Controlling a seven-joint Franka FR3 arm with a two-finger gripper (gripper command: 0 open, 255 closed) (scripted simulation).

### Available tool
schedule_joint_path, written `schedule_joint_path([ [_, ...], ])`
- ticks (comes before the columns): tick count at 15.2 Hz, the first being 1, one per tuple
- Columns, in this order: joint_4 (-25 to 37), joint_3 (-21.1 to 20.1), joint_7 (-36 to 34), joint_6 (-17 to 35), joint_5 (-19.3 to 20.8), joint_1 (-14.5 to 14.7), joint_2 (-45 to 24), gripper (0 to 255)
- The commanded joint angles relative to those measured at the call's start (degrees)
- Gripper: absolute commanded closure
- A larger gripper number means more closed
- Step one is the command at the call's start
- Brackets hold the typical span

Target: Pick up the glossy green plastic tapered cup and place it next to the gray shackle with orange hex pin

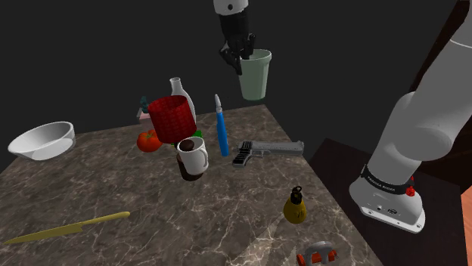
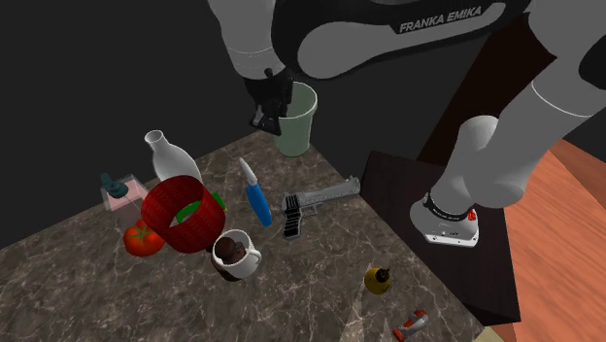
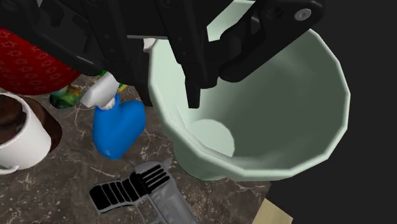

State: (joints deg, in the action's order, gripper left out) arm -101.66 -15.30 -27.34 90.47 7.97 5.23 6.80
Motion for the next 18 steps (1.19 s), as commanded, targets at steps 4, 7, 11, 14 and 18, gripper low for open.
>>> schedule_joint_path([
  [4,-3.5,-3.3,-5.6,-1.0,-2.1,2.7,3.9,255],
  [7,-4.6,-5.4,-9.3,-1.7,-3.4,4.5,5.4,255],
  [11,-5.3,-8.6,-14.3,-2.8,-5.1,6.7,6.6,255],
  [14,-5.0,-11.2,-18.3,-3.6,-6.2,8.3,6.9,255],
  [18,-3.8,-14.8,-24.0,-4.6,-7.5,10.5,6.3,255],
])
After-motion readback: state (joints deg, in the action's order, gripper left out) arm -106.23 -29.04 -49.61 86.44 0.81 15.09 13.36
